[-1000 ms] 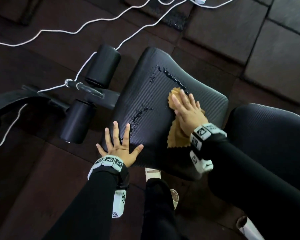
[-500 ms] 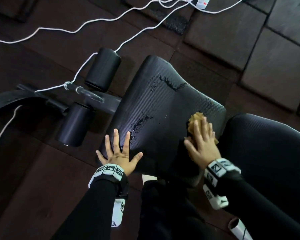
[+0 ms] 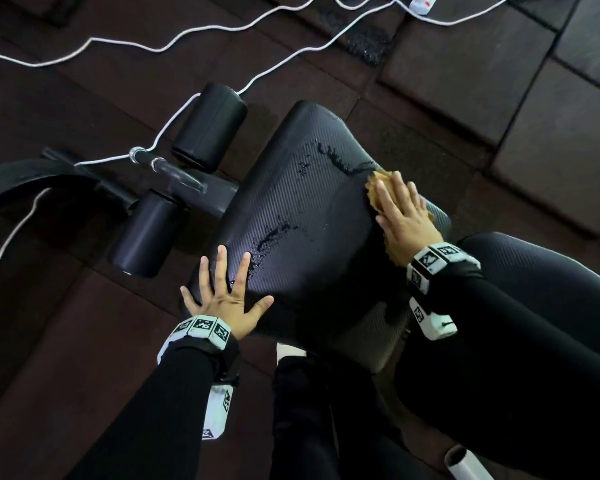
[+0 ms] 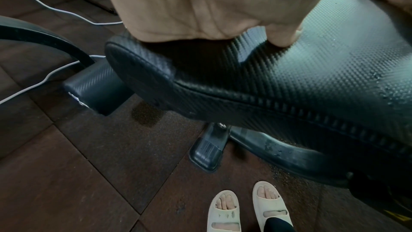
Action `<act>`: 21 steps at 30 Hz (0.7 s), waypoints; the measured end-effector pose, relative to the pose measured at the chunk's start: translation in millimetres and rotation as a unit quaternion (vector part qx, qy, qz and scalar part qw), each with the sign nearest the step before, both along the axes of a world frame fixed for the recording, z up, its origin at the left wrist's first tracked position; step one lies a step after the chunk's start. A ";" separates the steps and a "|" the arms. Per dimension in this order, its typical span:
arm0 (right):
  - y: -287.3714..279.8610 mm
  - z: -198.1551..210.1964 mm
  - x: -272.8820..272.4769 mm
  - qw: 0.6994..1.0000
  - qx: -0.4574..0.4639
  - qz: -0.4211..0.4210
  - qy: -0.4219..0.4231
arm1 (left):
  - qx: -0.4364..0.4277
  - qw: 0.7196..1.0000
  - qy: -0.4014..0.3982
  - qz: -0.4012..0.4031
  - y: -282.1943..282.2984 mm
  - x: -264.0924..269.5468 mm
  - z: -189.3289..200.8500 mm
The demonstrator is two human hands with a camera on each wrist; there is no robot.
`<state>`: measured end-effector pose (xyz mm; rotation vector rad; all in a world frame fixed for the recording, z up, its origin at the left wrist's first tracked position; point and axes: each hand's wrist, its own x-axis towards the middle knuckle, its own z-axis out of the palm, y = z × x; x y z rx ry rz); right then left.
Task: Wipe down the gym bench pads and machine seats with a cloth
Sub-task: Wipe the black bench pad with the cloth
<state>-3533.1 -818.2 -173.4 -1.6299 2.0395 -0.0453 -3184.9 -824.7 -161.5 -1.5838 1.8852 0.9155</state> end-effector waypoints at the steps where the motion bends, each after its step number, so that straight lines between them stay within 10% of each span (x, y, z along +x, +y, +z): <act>1: 10.0 0.9 -4.7 1.000 -0.004 -0.018 0.002 | -0.003 1.000 0.000 0.001 0.7 0.1 -0.3; 9: 90.5 15.3 54.9 1.000 0.012 -0.009 -0.020 | -0.037 0.999 -0.001 0.011 4.7 -2.6 4.2; 15: 19.1 9.5 45.7 0.997 0.009 0.082 -0.003 | -0.078 0.996 0.029 0.034 8.9 0.8 1.6; 21: -2.5 12.1 7.7 0.998 0.025 -0.038 -0.039 | -0.101 0.975 0.031 0.195 11.3 3.8 -0.3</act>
